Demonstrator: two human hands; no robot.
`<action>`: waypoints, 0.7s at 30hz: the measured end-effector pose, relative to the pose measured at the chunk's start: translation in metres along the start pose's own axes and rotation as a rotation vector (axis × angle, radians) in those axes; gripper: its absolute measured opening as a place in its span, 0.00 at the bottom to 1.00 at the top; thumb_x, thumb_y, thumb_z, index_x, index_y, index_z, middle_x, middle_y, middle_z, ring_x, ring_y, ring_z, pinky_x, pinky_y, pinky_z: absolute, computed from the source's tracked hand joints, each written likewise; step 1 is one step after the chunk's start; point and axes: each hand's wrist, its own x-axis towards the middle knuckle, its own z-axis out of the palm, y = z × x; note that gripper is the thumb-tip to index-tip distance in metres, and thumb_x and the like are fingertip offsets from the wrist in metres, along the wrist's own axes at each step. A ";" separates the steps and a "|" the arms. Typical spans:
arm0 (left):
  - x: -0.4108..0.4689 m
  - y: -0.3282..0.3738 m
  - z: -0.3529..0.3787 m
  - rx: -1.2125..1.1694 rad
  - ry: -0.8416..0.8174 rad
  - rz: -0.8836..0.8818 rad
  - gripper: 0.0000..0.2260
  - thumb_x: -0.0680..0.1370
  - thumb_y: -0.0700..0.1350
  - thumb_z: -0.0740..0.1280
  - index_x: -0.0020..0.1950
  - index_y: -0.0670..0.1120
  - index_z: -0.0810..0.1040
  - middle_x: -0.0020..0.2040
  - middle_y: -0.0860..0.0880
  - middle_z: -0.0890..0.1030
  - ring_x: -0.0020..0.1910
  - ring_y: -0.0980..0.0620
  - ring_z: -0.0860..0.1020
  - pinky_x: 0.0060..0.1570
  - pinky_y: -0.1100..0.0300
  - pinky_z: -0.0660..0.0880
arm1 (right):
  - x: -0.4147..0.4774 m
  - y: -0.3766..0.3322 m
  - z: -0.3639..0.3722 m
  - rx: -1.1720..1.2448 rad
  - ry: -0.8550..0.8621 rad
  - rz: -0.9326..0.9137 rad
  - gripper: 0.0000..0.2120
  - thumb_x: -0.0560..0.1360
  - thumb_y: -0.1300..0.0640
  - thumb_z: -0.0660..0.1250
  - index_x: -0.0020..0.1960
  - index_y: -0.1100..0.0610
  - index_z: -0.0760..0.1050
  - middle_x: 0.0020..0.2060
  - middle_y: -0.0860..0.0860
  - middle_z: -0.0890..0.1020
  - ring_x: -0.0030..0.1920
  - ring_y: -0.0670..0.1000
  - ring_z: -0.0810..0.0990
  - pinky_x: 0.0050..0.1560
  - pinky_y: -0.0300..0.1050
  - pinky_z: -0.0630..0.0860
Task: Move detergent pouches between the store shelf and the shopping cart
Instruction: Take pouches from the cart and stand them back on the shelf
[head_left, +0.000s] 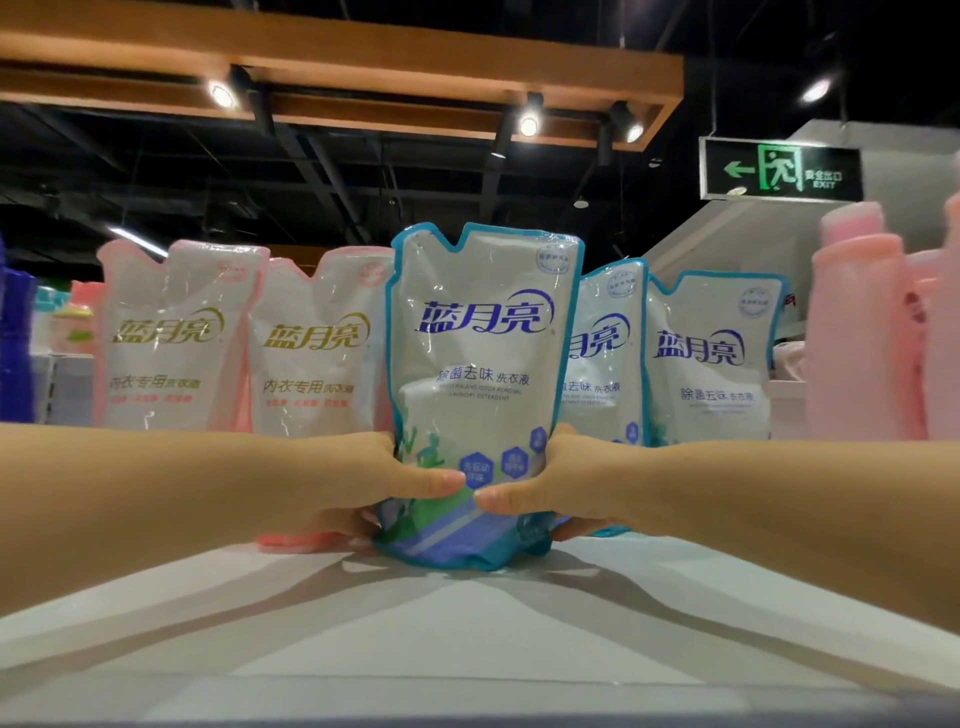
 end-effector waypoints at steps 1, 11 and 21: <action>-0.002 0.001 -0.002 0.016 0.008 0.002 0.42 0.47 0.62 0.74 0.56 0.41 0.76 0.40 0.40 0.80 0.40 0.47 0.75 0.45 0.56 0.76 | -0.003 0.000 -0.003 -0.019 0.000 0.010 0.41 0.62 0.39 0.76 0.68 0.54 0.62 0.61 0.51 0.73 0.58 0.51 0.77 0.51 0.44 0.80; -0.053 0.012 -0.032 0.216 0.224 0.182 0.23 0.70 0.49 0.73 0.63 0.50 0.72 0.59 0.52 0.77 0.57 0.51 0.75 0.61 0.56 0.71 | -0.050 -0.013 -0.043 -0.204 0.179 -0.020 0.45 0.64 0.33 0.69 0.73 0.52 0.58 0.64 0.52 0.74 0.59 0.54 0.74 0.63 0.48 0.72; -0.115 0.028 0.000 0.128 0.212 0.507 0.03 0.75 0.43 0.67 0.42 0.49 0.79 0.38 0.52 0.83 0.39 0.59 0.80 0.44 0.67 0.76 | -0.127 -0.025 -0.033 -0.311 0.202 -0.309 0.09 0.72 0.45 0.69 0.50 0.47 0.80 0.47 0.44 0.82 0.50 0.46 0.79 0.55 0.43 0.75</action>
